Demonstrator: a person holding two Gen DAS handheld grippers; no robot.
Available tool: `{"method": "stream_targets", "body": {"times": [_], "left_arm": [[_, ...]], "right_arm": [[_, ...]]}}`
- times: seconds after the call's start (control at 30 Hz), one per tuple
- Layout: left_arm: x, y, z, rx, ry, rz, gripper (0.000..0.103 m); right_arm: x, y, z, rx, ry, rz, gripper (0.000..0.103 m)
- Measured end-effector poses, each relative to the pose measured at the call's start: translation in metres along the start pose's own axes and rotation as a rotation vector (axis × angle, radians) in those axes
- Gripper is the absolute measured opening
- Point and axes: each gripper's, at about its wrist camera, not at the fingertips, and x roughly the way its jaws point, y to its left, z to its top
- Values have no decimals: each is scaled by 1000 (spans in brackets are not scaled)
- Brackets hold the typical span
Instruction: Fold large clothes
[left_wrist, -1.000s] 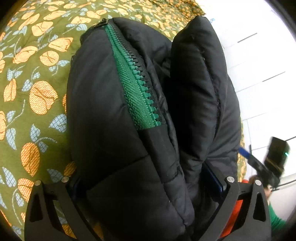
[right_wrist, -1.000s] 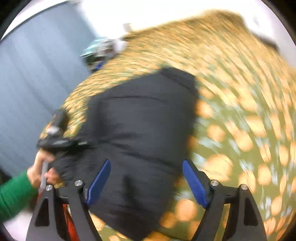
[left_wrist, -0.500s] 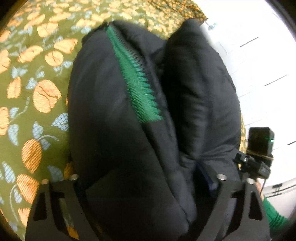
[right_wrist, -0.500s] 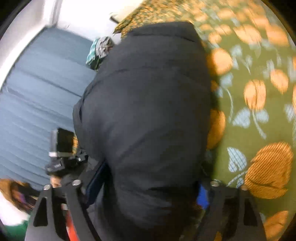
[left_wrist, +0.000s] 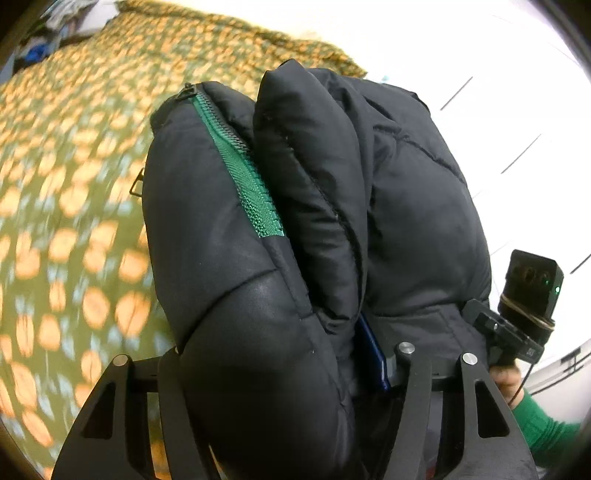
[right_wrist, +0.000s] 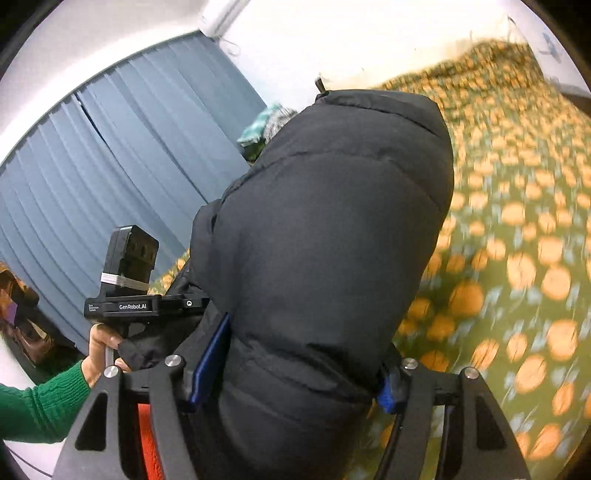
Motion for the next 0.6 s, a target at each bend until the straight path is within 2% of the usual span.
{"method": "stream_targets", "body": {"times": [0.17, 0.3, 0.4, 0.5, 0.53, 0.6], "left_arm": [[29, -5, 44, 25, -18, 4, 64], [71, 1, 68, 10, -2, 7, 63], [117, 7, 73, 1, 41, 31, 67], [161, 27, 61, -70, 106, 60, 84], [167, 34, 57, -98, 105, 44, 93], [163, 36, 52, -127, 88, 8, 96]], "right_arm": [[8, -28, 42, -20, -35, -10, 68], [23, -76, 71, -12, -26, -22, 68], [39, -120, 74, 35, 16, -35, 68], [58, -170, 59, 137, 100, -60, 72], [61, -179, 54, 169, 123, -72, 73], [65, -211, 37, 290, 149, -74, 82]]}}
